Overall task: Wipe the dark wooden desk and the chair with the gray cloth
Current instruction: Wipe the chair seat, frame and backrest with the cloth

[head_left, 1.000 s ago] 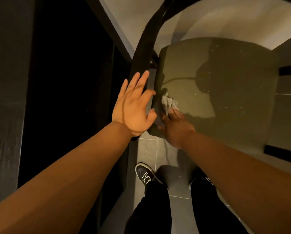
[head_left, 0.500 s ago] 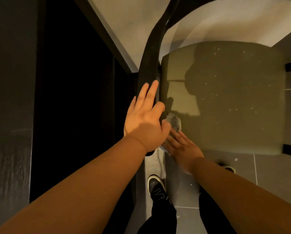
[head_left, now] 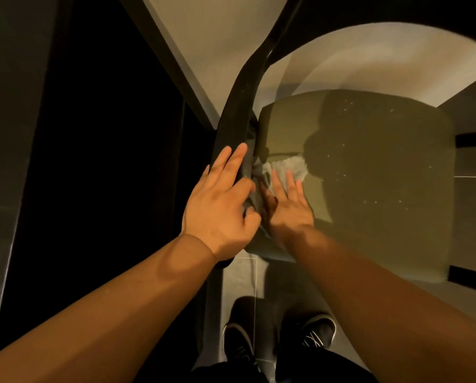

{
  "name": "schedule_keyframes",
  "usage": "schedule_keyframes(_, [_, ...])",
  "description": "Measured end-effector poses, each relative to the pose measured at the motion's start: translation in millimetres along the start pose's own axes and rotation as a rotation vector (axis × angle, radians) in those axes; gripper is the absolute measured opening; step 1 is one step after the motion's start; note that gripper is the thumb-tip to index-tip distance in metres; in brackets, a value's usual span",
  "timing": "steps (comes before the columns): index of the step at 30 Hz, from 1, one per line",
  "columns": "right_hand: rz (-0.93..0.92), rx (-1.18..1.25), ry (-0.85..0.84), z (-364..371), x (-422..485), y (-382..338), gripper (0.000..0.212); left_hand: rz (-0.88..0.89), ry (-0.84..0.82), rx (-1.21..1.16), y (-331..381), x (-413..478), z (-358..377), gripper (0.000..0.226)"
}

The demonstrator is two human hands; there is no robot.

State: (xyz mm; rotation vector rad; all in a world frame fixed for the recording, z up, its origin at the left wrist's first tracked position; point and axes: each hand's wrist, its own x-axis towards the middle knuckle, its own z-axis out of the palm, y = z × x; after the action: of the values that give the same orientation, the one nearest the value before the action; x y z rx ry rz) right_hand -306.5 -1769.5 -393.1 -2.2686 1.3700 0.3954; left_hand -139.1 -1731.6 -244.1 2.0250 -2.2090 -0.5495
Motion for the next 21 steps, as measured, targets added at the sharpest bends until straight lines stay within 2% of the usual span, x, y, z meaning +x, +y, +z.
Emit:
schedule_keyframes(2, [-0.13, -0.083, 0.005, 20, -23, -3, 0.079, 0.014, 0.006, -0.006, -1, 1, 1, 0.034])
schedule_keyframes(4, [-0.24, -0.132, -0.015, 31, -40, -2, 0.072, 0.01, 0.013, -0.021, -2, 2, 1, 0.034])
schedule_keyframes(8, [-0.395, -0.33, 0.012, 12, -16, 16, 0.07, -0.016, 0.013, -0.028, 2, 2, 0, 0.031])
schedule_keyframes(10, [-0.341, -0.227, 0.016, -2, 11, 24, 0.07, -0.027, 0.021, -0.027, 3, 1, 1, 0.03])
schedule_keyframes(12, [-0.195, -0.108, 0.053, 1, 26, 21, 0.073, -0.021, 0.019, -0.014, 3, 1, 1, 0.033])
schedule_keyframes(15, [-0.063, -0.075, 0.063, 26, -5, -9, 0.083, -0.026, -0.009, 0.016, 6, 1, -3, 0.037])
schedule_keyframes(18, [-0.162, -0.074, 0.051, 52, -61, -13, 0.078, -0.004, -0.024, 0.028, 6, 1, -5, 0.036])
schedule_keyframes(20, [-0.26, -0.144, 0.039, 53, -67, 15, 0.076, 0.01, -0.019, 0.022, 5, 2, -5, 0.034])
schedule_keyframes(21, [-0.25, -0.147, 0.063, 50, -63, 31, 0.074, 0.012, -0.015, 0.019, 4, 2, -4, 0.033])
